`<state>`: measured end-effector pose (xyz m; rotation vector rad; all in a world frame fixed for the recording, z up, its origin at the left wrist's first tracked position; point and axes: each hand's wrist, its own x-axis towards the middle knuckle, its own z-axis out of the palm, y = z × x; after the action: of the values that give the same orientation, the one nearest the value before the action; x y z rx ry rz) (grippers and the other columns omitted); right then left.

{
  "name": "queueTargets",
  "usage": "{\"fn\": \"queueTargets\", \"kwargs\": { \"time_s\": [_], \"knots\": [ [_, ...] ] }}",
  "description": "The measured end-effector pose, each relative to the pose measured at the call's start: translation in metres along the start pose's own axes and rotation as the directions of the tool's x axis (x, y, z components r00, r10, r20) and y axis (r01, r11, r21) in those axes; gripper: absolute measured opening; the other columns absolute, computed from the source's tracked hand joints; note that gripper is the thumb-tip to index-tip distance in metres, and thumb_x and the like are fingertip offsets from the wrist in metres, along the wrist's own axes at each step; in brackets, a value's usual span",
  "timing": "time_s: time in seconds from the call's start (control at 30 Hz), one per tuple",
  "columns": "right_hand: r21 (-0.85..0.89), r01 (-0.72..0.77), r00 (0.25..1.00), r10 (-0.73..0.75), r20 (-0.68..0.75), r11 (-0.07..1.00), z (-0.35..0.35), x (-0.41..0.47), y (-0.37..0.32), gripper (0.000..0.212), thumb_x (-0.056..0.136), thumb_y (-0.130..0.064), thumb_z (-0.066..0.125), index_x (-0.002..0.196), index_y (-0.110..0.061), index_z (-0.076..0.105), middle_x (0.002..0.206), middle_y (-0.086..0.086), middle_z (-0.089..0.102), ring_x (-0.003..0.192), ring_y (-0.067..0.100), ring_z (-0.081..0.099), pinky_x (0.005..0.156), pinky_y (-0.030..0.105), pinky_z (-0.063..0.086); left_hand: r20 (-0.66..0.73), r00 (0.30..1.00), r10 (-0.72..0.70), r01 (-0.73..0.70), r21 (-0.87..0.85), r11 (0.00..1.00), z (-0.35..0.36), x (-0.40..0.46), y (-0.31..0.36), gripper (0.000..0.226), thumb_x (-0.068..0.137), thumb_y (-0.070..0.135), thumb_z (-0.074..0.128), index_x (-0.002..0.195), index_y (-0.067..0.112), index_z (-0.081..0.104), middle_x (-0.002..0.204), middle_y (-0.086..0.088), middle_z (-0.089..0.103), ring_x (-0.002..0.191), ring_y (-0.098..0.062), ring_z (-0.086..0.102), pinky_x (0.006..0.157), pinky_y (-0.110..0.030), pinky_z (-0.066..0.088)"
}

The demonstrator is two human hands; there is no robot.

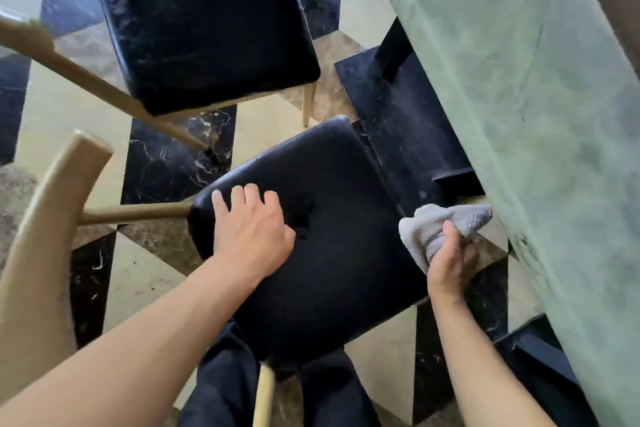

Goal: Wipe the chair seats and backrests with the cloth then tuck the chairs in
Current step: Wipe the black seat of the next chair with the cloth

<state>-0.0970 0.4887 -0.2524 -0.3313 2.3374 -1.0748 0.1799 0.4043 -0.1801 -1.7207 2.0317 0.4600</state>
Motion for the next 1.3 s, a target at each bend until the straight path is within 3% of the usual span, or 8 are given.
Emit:
{"fn": "queueTargets", "kwargs": {
  "time_s": [0.2,0.37,0.67,0.77,0.93,1.0,1.17,1.3],
  "knots": [
    [-0.577,0.238,0.910,0.028,0.414,0.781,0.034,0.016,0.040,0.066,0.095,-0.061,0.040,0.141,-0.015,0.053,0.144,0.011,0.055,0.135,0.031,0.046,0.113,0.040,0.031,0.201,0.960,-0.194,0.207,-0.050,0.977,0.048,0.020,0.017,0.066,0.086,0.055,0.055,0.126,0.003,0.048,0.137,-0.021,0.047,0.130,-0.037,0.040,0.100,-0.056,0.041],
    [-0.618,0.341,0.922,-0.125,0.366,0.708,0.082,0.028,0.039,0.059,0.101,-0.051,0.043,0.147,-0.014,0.045,0.149,0.008,0.050,0.135,0.034,0.044,0.115,0.047,0.028,0.388,0.881,-0.270,0.310,-0.043,0.950,0.075,0.048,0.001,0.118,0.082,0.060,0.070,0.155,-0.001,-0.001,0.159,-0.036,0.003,0.149,-0.049,0.008,0.107,-0.069,0.029],
    [-0.505,0.535,0.808,-0.235,0.540,0.677,0.178,0.086,-0.036,0.054,0.101,-0.055,0.039,0.141,-0.019,0.048,0.141,0.009,0.057,0.126,0.035,0.054,0.099,0.042,0.042,0.268,0.935,-0.234,0.230,0.048,0.972,0.123,0.048,-0.006,0.116,0.085,0.055,0.069,0.156,0.002,-0.005,0.158,-0.038,0.010,0.148,-0.049,0.016,0.118,-0.049,0.026],
    [-0.442,0.694,0.694,-0.364,0.621,0.568,0.227,0.084,-0.062,0.055,0.102,-0.051,0.042,0.147,-0.019,0.044,0.145,0.007,0.054,0.133,0.031,0.047,0.109,0.042,0.037,0.241,0.940,-0.242,0.238,0.046,0.970,0.129,0.050,-0.007,0.107,0.089,0.047,0.066,0.156,0.002,-0.005,0.158,-0.038,0.009,0.148,-0.049,0.015,0.119,-0.050,0.023],
    [-0.447,0.875,0.479,-0.459,0.748,0.186,0.261,0.042,-0.067,0.054,0.101,-0.053,0.039,0.144,-0.020,0.047,0.142,0.010,0.053,0.141,0.034,0.032,0.122,0.048,0.014,0.251,0.937,-0.244,0.235,0.069,0.970,0.136,0.051,-0.008,0.090,0.098,0.031,0.057,0.156,0.000,-0.004,0.157,-0.040,0.008,0.147,-0.051,0.015,0.119,-0.052,0.023],
    [-0.430,0.892,0.442,-0.462,0.769,0.139,0.263,0.018,-0.063,0.054,0.101,-0.057,0.037,0.142,-0.023,0.048,0.143,0.009,0.054,0.144,0.034,0.031,0.123,0.049,0.009,0.233,0.941,-0.245,0.234,0.075,0.969,0.136,0.053,-0.007,0.087,0.099,0.032,0.055,0.156,0.000,-0.002,0.157,-0.040,0.010,0.147,-0.051,0.017,0.118,-0.052,0.024],
    [-0.152,0.988,0.143,-0.389,0.910,0.008,0.277,-0.049,-0.041,0.055,0.101,-0.052,0.039,0.149,-0.024,0.042,0.149,-0.002,0.052,0.147,0.033,0.028,0.124,0.053,0.006,0.250,0.934,-0.254,0.249,0.055,0.967,0.132,0.050,-0.008,0.105,0.093,0.052,0.057,0.155,0.003,-0.011,0.159,-0.036,0.004,0.150,-0.047,0.012,0.121,-0.047,0.020],
    [-0.059,0.998,0.048,-0.360,0.932,-0.017,0.276,-0.042,-0.040,0.062,0.103,-0.053,0.036,0.151,-0.015,0.032,0.156,0.007,0.041,0.148,0.034,0.026,0.124,0.049,0.007,0.282,0.923,-0.263,0.259,0.051,0.965,0.121,0.052,-0.005,0.111,0.089,0.056,0.061,0.156,0.003,-0.010,0.159,-0.036,0.004,0.150,-0.046,0.012,0.121,-0.045,0.021]
  ]
}}
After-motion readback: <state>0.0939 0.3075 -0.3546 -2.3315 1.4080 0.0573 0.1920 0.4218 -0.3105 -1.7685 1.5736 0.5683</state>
